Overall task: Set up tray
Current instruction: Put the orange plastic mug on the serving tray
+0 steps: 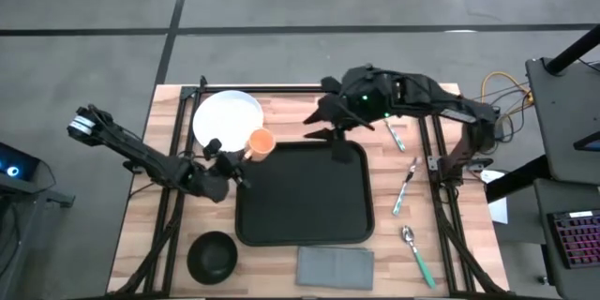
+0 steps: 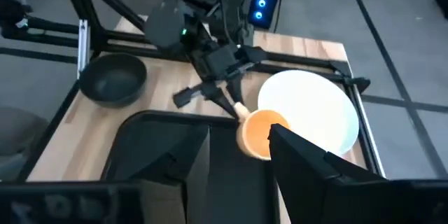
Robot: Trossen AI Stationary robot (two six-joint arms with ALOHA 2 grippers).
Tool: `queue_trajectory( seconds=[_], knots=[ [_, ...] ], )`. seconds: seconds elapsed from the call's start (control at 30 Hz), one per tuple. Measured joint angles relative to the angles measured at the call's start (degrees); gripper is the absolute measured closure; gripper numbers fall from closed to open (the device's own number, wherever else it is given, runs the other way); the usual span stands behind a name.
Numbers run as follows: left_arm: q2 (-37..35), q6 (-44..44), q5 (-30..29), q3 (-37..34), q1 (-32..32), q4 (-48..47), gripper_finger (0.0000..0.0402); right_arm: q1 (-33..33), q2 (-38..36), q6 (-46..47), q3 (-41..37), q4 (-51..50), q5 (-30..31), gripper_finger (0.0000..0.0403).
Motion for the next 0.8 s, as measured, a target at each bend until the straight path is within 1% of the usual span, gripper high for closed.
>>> queue_trajectory(
  seconds=[0.1,0.13,0.2,0.37,0.53,0.73,0.8],
  knots=[
    [-0.1,4.7,3.5,-5.8,-0.1,13.4,0.0377,0.6,-3.0,0.4,-6.4,3.0,-0.1,0.0271],
    [-0.1,5.4,3.9,-7.3,-0.1,16.5,0.0377,0.6,-4.0,0.6,-8.4,4.0,-0.4,0.0272],
    [-0.2,5.6,3.9,-9.5,-0.1,19.7,0.0377,0.6,-6.4,1.0,-12.4,5.4,-0.4,0.0275],
    [-0.1,4.9,4.0,-12.6,-0.1,21.4,0.0377,0.4,-11.5,2.0,-22.3,9.8,-0.3,0.0274],
    [-0.1,1.8,4.6,-15.1,-0.3,22.2,0.0377,0.5,-16.2,2.5,-31.0,15.5,-0.4,0.0276],
    [-0.1,-1.5,6.2,-17.1,-0.4,22.5,0.0377,0.5,-19.9,2.5,-37.0,18.3,-0.3,0.0282],
    [-0.1,-1.8,7.0,-17.2,-0.5,22.6,0.0369,0.5,-21.1,2.5,-38.0,19.5,-0.3,0.0281]
  ],
)
